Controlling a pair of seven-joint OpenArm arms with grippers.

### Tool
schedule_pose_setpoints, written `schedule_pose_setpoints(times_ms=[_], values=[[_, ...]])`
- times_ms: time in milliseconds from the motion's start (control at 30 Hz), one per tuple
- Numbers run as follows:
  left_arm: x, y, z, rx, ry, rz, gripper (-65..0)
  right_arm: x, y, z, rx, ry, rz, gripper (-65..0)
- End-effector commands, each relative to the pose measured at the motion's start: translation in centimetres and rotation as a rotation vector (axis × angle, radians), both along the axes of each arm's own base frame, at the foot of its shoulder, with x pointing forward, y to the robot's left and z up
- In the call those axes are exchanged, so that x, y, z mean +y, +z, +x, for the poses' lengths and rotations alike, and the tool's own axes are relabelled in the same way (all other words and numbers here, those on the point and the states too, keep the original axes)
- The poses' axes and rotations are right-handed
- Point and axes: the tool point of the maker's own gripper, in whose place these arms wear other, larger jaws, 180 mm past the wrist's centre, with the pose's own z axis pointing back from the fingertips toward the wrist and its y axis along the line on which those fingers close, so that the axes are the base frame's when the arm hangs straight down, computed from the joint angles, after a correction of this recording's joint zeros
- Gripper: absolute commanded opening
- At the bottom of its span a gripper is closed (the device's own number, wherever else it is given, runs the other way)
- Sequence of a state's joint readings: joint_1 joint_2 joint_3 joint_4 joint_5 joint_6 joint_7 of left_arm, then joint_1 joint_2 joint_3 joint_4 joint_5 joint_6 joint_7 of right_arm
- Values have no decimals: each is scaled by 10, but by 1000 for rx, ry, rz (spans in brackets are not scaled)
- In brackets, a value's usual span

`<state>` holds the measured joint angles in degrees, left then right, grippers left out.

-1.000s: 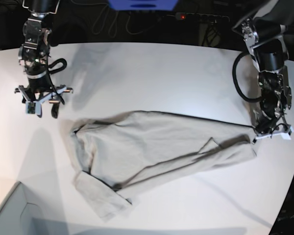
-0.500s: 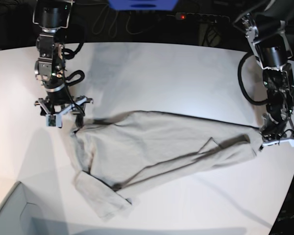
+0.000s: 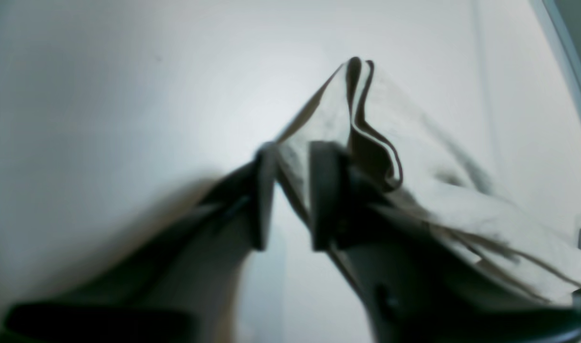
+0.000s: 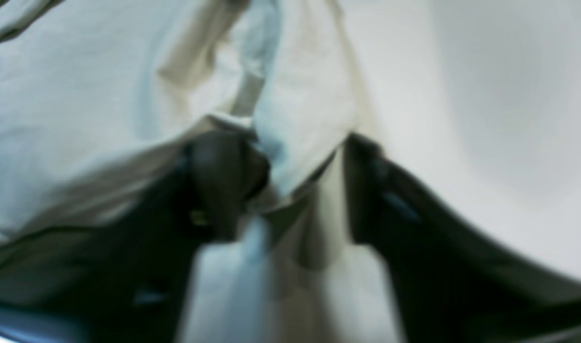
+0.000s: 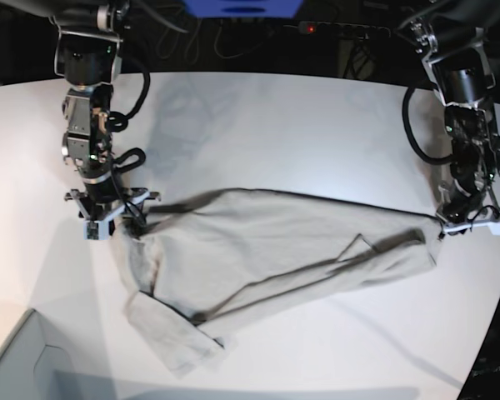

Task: Layout the t-shirt on the table in an organized manner, then fold the t-shirt properly
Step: 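Grasp the shirt edges again with both grippers, then lift the shirt with both grippers and pull it taut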

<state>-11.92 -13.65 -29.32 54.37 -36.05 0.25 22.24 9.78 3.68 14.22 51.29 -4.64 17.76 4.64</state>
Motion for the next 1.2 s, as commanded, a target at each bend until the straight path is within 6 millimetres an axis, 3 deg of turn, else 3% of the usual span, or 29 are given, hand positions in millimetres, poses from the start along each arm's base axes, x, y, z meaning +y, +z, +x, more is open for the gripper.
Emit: schedule_pose_setpoints(times_ms=[0,67,100,200,400,700,767,967,1100,1167], values=[[12,17,8,-46,8,33,-423,-9,20,15,-70,-11,-8,-456],[12,12,2,-33,9,34,-324,-10,20,15,-71,-14,-9,-640],[12,10,0,-29,11,36,-284,-10,22,15,-75,-13,-12,-650],[9,6,-2,-19,6,38,-215,-17,30,2,-93,-10,-44,-642],[-15,-19,-4,23,4,-32,-213,-18,44,-15,-131,3,-84,-650],[-32,-42,18,83,18,-139,-217,-19,40,-32,-115,9,-97,-650],[-37,-40,23,84,3,-137,-264,-19,40,-33,-115,9,-98,-650],[-57,-41,30,103,-84,-102,-650,-20,40,-33,-115,8,-100,-650],[-57,-45,24,114,-86,-105,-650,-20,42,-31,-121,8,-100,-650],[-53,-34,23,79,-95,-74,-650,-21,43,-30,-123,8,-103,-650]])
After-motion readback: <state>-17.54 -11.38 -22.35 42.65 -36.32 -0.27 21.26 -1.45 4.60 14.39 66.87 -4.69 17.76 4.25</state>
